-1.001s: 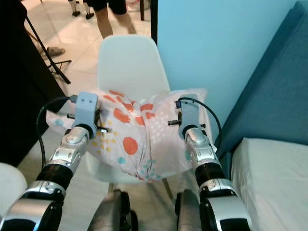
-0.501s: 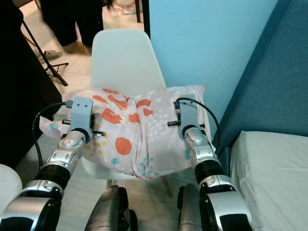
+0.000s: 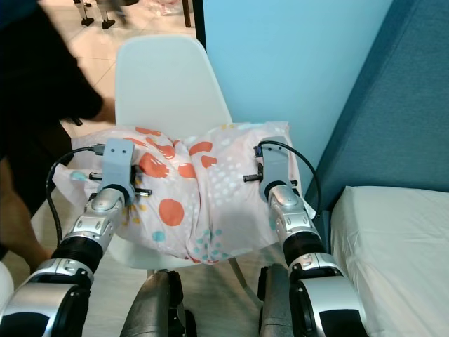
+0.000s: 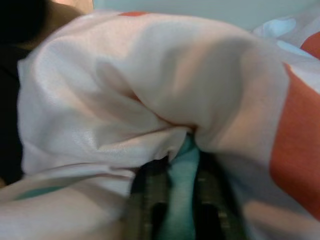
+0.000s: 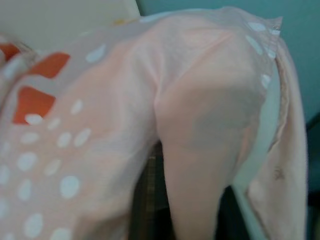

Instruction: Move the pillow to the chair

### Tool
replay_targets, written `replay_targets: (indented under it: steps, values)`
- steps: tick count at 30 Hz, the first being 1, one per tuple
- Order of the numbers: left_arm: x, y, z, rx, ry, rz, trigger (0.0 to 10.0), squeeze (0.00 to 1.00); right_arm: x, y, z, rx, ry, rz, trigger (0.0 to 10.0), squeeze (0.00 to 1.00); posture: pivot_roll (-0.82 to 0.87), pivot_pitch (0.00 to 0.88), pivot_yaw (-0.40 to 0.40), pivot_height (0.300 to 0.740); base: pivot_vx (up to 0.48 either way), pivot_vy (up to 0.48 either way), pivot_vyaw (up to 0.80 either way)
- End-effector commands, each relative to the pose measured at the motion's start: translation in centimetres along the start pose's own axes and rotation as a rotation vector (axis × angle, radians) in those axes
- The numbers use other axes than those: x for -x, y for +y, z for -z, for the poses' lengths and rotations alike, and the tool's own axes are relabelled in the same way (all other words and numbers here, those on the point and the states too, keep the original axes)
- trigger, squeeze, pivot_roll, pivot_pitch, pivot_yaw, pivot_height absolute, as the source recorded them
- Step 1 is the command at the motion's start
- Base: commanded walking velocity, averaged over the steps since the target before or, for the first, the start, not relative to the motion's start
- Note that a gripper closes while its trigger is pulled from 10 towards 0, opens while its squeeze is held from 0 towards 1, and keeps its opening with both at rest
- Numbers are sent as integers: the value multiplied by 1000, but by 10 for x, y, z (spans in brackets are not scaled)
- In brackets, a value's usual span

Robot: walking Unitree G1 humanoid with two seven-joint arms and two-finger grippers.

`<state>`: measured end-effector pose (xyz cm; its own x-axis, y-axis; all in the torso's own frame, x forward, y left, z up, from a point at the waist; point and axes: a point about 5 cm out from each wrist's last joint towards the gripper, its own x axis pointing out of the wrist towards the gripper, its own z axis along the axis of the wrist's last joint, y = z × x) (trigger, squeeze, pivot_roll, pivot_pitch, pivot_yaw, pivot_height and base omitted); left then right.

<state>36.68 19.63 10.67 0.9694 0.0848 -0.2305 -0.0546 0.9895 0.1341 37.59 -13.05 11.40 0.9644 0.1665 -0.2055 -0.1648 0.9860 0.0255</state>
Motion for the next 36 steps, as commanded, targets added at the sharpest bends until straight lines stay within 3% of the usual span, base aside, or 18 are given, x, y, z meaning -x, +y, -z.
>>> replay_targets:
  steps: [1,5,8,11,12,14,21,22,24,25,26,27,28,29,30,32,34,36]
  values:
    - [3,-2,10,10,33,32,10000,1000,-1,6,0,-32,-13,-34,10000,1000,38,144,2,596,0,0,0]
    - [3,-1,10,10,36,30,10000,1000,-1,4,-1,-28,-14,-24,10000,1000,38,143,4,596,0,0,0]
    - [6,7,9,11,28,6,10000,1000,-1,2,-5,-9,-29,-24,10000,1000,37,141,3,596,0,0,0]
    - [12,29,7,24,10,-52,10000,1000,1,-6,-8,34,-35,-22,10000,1000,42,140,-2,596,0,0,0]
    - [12,29,7,24,10,-52,10000,1000,1,-6,-8,34,-35,-22,10000,1000,42,140,-2,596,0,0,0]
    - [25,52,11,24,9,-104,10000,1000,5,-18,-8,73,-11,-23,10000,1000,43,137,1,596,0,0,0]
    - [44,72,24,3,41,-156,10000,1000,11,-34,-8,114,37,9,10000,1000,45,138,1,596,0,0,0]
    - [51,84,31,-38,68,-214,10000,1000,14,-43,-7,165,91,49,10000,192,37,137,5,596,0,0,0]
    - [54,89,32,-55,74,-238,10000,1000,16,-45,-7,176,105,57,10000,192,37,137,5,596,0,0,0]
    - [56,97,29,-53,60,-295,10000,1000,17,-49,-10,175,91,83,10000,0,37,135,6,596,0,0,0]
    - [60,111,20,-52,11,-410,10000,0,18,-54,-20,177,22,127,10000,0,38,135,7,596,0,0,0]
    - [60,111,20,-52,11,-410,10000,0,18,-54,-20,177,22,127,10000,0,38,135,7,596,0,0,0]
    - [68,133,-1,-53,-102,-609,10000,0,21,-60,-35,126,-91,189,10000,0,39,132,8,596,0,0,0]
    - [72,140,-9,-57,-153,-680,10000,0,21,-61,-39,88,-128,204,10000,0,39,132,8,596,0,0,0]
    - [72,140,-9,-57,-153,-680,10000,0,21,-61,-39,88,-128,204,10000,0,39,132,8,596,0,0,0]
    - [83,153,-33,-65,-301,-831,10000,0,22,-59,-45,30,-176,217,10000,0,38,129,9,596,0,0,0]
    - [88,155,-50,-87,-396,-883,10000,0,22,-52,-48,24,-195,191,10000,0,36,127,11,596,0,0,0]
    - [88,155,-50,-87,-396,-883,10000,0,22,-52,-48,24,-195,191,10000,0,36,127,11,596,0,0,0]
